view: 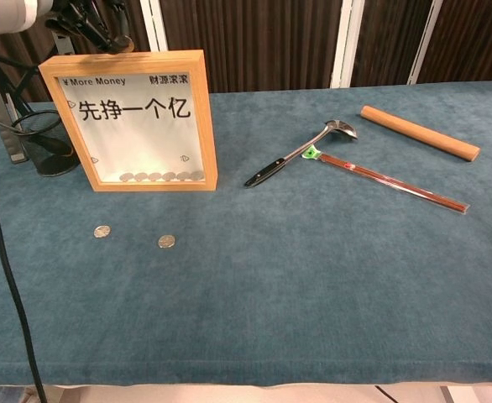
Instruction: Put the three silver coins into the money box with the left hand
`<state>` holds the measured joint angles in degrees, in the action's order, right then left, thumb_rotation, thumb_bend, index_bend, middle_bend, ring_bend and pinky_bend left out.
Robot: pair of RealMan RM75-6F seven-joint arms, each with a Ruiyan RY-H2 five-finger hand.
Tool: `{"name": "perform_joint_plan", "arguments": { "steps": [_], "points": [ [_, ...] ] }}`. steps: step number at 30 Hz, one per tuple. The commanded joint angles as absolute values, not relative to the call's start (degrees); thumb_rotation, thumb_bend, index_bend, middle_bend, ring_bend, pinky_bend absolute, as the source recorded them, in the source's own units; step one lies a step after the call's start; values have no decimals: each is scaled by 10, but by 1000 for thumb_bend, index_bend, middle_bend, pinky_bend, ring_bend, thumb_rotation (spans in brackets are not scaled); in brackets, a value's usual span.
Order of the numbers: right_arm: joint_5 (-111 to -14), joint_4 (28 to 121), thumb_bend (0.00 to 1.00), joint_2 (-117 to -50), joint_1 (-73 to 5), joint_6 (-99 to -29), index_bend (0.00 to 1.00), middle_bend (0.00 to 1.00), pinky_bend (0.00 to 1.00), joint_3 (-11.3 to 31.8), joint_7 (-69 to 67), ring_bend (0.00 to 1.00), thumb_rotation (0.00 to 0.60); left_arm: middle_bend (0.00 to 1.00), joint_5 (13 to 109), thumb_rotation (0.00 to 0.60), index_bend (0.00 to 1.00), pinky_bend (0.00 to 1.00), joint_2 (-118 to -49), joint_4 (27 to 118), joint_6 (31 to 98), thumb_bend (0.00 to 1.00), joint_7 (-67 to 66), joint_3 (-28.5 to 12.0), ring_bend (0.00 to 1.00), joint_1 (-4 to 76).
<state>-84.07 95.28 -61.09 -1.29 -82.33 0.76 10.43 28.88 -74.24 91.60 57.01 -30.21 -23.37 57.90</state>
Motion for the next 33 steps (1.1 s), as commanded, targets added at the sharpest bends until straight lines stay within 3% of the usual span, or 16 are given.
{"name": "perform_joint_plan", "arguments": {
  "steps": [1,33],
  "points": [
    [-841,953,152,-611,-13,-824,0,0,0,8,104,0,600,1000,286,600,642,1000,-744,912,570,457,-300,-228,1000,581],
    [-837,954,151,-612,-13,-823,0,0,0,8,107,0,600,1000,293,600,671,1000,-741,913,567,456,-293,-195,1000,595]
  ]
}}
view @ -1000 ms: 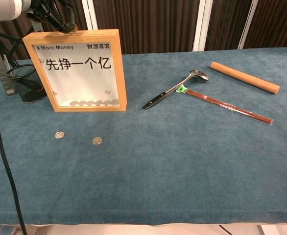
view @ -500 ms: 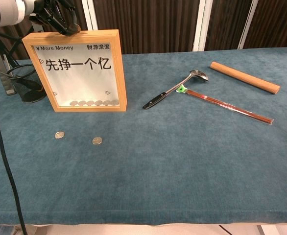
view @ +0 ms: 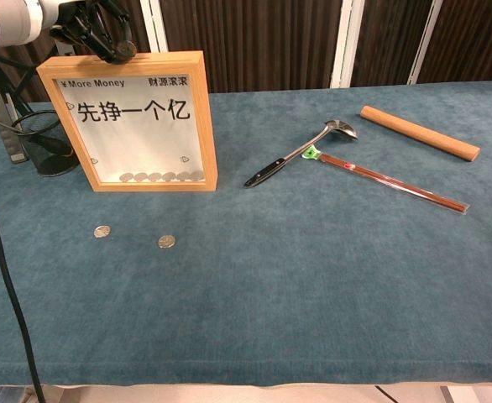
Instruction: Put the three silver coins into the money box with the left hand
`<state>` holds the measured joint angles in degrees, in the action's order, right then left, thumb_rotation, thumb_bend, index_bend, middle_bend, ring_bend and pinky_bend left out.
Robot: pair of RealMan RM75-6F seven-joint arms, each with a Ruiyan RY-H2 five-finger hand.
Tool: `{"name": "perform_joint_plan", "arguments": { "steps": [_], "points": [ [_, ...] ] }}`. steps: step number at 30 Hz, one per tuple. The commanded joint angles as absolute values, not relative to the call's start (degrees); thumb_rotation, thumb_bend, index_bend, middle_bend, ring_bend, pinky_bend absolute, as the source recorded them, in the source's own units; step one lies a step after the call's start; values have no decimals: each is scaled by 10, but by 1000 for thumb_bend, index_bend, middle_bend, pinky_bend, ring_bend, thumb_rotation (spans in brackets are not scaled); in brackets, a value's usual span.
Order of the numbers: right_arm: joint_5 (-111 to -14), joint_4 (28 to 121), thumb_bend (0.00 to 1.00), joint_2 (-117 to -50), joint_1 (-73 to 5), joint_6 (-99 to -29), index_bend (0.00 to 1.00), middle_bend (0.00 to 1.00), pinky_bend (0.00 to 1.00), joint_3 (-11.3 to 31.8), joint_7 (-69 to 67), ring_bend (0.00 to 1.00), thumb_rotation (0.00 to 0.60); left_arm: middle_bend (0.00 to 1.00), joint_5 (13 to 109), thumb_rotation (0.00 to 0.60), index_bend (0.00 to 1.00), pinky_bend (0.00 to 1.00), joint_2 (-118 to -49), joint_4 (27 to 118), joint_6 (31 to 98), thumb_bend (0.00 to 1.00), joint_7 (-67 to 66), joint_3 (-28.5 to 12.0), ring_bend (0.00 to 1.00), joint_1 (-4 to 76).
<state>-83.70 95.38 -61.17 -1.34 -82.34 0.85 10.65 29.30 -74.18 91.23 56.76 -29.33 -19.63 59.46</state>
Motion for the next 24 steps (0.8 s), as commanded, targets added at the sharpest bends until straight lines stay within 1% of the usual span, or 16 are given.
{"name": "perform_joint_plan", "arguments": {
  "steps": [1,5,11,24],
  "points": [
    [-837,954,152,-612,-14,-823,0,0,0,8,107,0,600,1000,293,600,672,1000,-741,912,567,455,-293,-195,1000,595],
    [-837,954,152,-612,-14,-823,0,0,0,8,108,0,600,1000,295,600,672,1000,-741,912,566,455,-292,-192,1000,596],
    [-836,955,151,-612,-13,-823,0,0,0,8,108,0,600,1000,299,600,578,1000,-741,912,567,455,-288,-190,1000,597],
    [-837,955,151,-611,-13,-824,0,0,0,8,107,0,600,1000,301,600,558,1000,-742,913,568,447,-287,-185,1000,599]
  ]
}}
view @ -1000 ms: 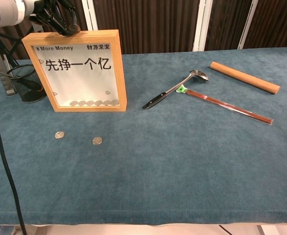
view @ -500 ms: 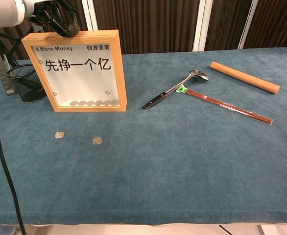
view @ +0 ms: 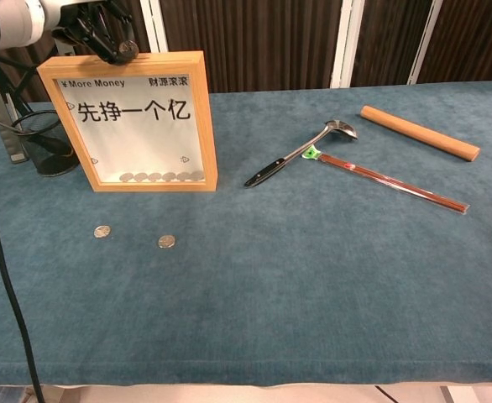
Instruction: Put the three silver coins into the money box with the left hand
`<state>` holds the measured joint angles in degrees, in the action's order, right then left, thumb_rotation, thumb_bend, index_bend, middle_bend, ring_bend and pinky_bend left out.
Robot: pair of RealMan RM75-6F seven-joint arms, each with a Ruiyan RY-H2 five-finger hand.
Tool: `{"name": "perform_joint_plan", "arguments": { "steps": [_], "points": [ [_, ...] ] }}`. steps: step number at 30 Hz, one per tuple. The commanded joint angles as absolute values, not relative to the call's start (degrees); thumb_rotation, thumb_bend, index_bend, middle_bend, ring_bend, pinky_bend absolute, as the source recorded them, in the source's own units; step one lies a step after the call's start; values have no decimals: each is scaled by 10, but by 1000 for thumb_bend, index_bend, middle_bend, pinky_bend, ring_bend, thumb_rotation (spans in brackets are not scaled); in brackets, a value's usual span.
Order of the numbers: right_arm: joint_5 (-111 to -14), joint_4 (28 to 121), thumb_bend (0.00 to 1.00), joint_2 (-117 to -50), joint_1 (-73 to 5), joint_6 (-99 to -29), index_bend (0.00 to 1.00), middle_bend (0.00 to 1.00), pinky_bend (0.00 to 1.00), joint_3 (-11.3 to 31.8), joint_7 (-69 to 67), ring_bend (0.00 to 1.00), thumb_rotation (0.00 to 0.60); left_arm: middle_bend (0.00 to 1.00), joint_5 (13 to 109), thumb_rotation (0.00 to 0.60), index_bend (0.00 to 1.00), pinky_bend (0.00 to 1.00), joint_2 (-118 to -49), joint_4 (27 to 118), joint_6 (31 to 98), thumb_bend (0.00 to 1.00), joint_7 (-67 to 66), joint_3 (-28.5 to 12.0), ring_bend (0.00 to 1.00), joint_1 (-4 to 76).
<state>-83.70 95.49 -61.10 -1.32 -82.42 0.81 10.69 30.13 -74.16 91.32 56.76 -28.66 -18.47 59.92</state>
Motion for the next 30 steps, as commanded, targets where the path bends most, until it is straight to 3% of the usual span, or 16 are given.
{"name": "perform_joint_plan", "arguments": {
  "steps": [1,18,25,30],
  "points": [
    [-837,955,152,-611,-13,-824,0,0,0,8,107,0,600,1000,301,600,556,1000,-741,913,568,445,-287,-185,1000,600],
    [-837,955,151,-612,-13,-824,0,0,0,7,108,0,600,1000,338,600,494,1000,-738,924,591,443,-266,-187,1000,589],
    [-839,955,152,-614,-14,-822,0,0,0,6,113,0,600,1000,505,600,409,1000,-707,1012,689,434,-195,-168,1000,519],
    [-845,956,151,-617,-14,-823,0,0,0,3,119,0,600,1000,648,600,398,1000,-683,1070,760,424,-119,-110,1000,433]
  ]
}}
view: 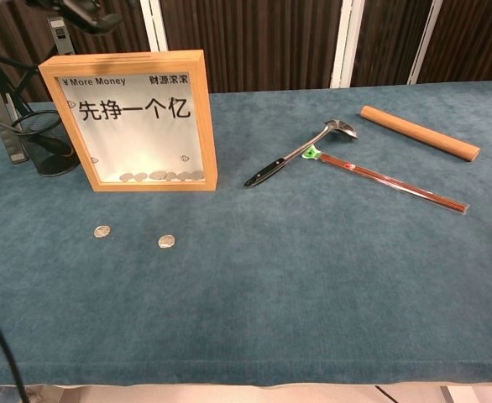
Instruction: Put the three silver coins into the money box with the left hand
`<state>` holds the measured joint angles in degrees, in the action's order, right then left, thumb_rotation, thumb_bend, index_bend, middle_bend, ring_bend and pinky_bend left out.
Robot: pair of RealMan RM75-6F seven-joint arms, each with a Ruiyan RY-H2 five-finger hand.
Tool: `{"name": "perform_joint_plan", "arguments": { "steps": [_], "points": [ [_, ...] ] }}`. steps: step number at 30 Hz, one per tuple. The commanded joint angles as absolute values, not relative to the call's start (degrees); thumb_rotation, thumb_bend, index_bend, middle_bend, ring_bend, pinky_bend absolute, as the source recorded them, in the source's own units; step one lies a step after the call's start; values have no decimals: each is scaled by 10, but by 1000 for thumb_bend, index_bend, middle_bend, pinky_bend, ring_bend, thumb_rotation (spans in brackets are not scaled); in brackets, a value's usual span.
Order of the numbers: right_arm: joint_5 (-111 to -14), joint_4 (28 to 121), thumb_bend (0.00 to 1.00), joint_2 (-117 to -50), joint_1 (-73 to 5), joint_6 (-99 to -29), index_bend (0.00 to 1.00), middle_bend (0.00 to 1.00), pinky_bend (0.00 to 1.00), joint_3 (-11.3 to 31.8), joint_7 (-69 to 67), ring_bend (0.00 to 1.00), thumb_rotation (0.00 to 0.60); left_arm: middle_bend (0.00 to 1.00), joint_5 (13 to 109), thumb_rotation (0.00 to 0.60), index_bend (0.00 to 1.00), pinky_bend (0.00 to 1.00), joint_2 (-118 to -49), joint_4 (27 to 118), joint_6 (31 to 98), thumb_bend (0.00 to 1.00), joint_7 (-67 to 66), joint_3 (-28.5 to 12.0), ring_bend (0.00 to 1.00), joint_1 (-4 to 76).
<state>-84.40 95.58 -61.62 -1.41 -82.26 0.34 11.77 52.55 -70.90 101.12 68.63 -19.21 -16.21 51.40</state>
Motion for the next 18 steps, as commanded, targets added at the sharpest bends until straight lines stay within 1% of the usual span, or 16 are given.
{"name": "perform_joint_plan", "arguments": {
  "steps": [1,2,4,5,7,10,11,13,14,18],
  "points": [
    [-846,956,151,-618,-14,-823,0,0,0,2,120,0,600,1000,675,600,401,1000,-683,1072,775,424,-105,-95,1000,416],
    [-846,956,152,-619,-15,-823,0,0,0,2,122,0,600,1000,708,600,404,1000,-686,1071,794,426,-82,-74,1000,393],
    [-846,956,151,-620,-15,-821,0,0,0,2,126,0,600,1000,746,600,406,1000,-693,1060,814,426,-49,-49,1000,364],
    [-846,956,151,-622,-16,-820,0,0,0,1,128,0,600,1000,766,600,406,1000,-700,1048,822,427,-28,-27,1000,343],
    [-847,957,151,-625,-17,-817,0,0,0,0,134,0,600,1000,789,600,405,1000,-716,1021,831,428,6,0,1000,317],
    [-848,957,152,-627,-18,-816,0,0,0,0,137,0,600,1000,797,600,400,1000,-723,1007,831,428,17,7,1000,309],
    [-848,957,151,-627,-19,-815,0,0,0,0,139,0,600,1000,797,600,396,1000,-729,995,828,427,23,15,1000,302],
    [-849,957,152,-631,-20,-812,0,0,0,-2,145,0,600,1000,800,600,392,1000,-755,955,823,428,47,32,1000,282],
    [-850,957,151,-633,-22,-808,0,0,0,-4,151,0,600,1000,784,600,392,1000,-778,920,797,428,59,50,1000,269],
    [-847,958,151,-639,-24,-802,0,0,0,-4,163,0,600,1000,783,600,392,1000,-841,835,768,425,74,51,1000,258]
  ]
}}
